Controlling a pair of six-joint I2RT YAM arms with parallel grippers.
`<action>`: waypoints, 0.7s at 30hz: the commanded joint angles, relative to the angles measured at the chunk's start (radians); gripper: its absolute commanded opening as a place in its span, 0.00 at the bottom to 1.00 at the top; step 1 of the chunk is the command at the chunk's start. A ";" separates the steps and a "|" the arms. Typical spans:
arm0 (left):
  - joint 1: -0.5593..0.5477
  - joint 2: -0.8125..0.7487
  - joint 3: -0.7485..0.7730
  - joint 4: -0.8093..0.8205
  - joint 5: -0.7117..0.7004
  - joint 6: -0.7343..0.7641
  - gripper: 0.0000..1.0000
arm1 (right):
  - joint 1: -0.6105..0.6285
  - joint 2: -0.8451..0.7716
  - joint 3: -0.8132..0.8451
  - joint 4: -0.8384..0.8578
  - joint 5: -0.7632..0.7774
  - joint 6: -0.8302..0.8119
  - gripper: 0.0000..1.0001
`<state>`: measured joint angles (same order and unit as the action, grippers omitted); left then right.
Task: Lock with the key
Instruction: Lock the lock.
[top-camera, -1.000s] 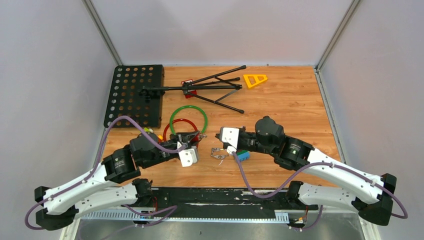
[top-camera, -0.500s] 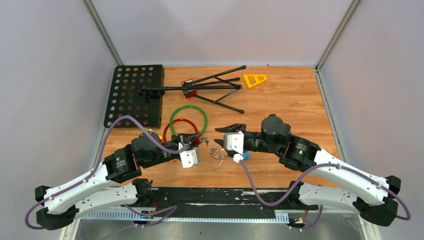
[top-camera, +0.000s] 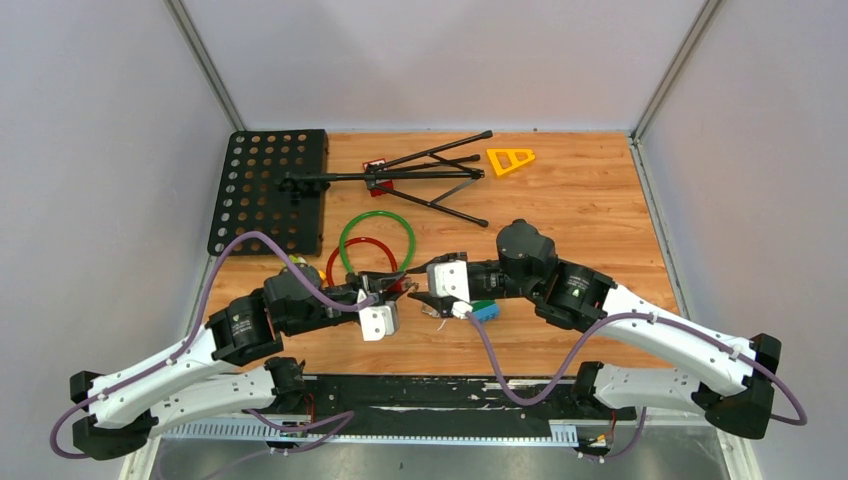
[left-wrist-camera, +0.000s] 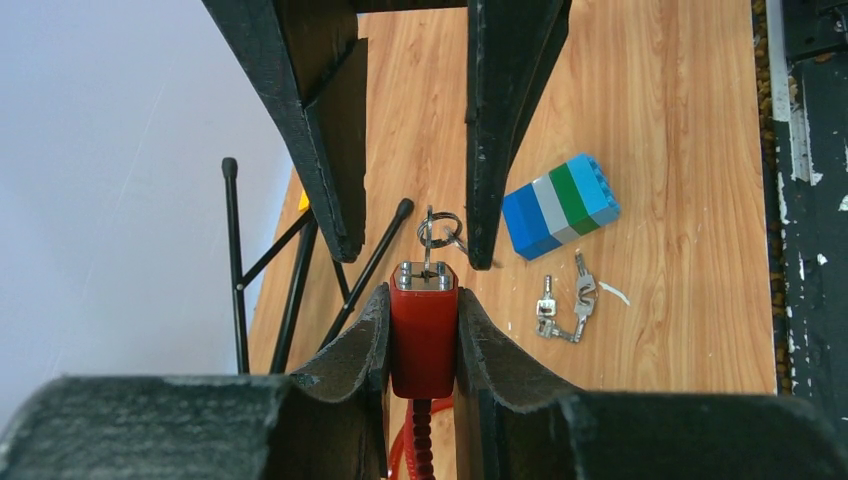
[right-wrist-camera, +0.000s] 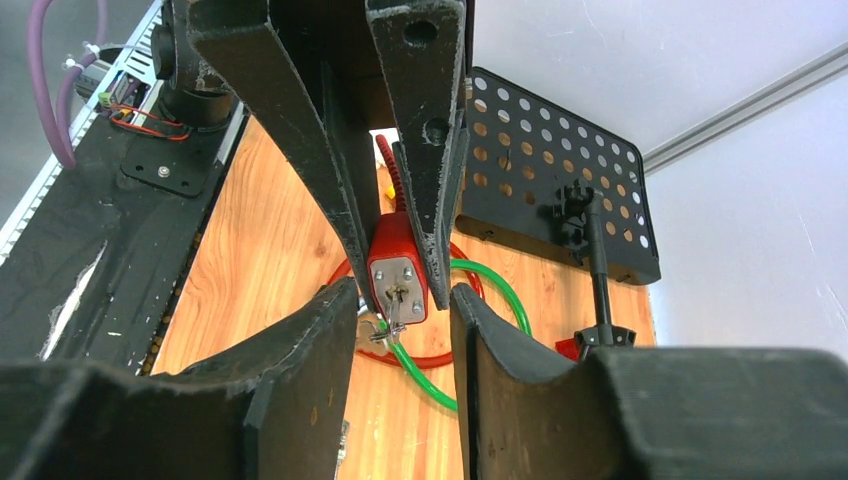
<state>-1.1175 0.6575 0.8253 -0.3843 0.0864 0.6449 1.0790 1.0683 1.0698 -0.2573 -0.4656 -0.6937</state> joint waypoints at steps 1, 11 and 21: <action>-0.002 -0.007 0.028 0.037 0.021 0.002 0.00 | 0.006 -0.001 0.028 -0.003 -0.003 -0.008 0.37; -0.003 -0.004 0.028 0.039 0.015 0.010 0.00 | 0.005 0.005 0.029 -0.068 0.057 -0.067 0.38; -0.002 0.008 0.026 0.049 0.027 0.009 0.00 | 0.004 0.003 0.026 -0.036 0.057 -0.051 0.38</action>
<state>-1.1175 0.6636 0.8253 -0.3836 0.0975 0.6453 1.0790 1.0794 1.0702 -0.3271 -0.4053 -0.7483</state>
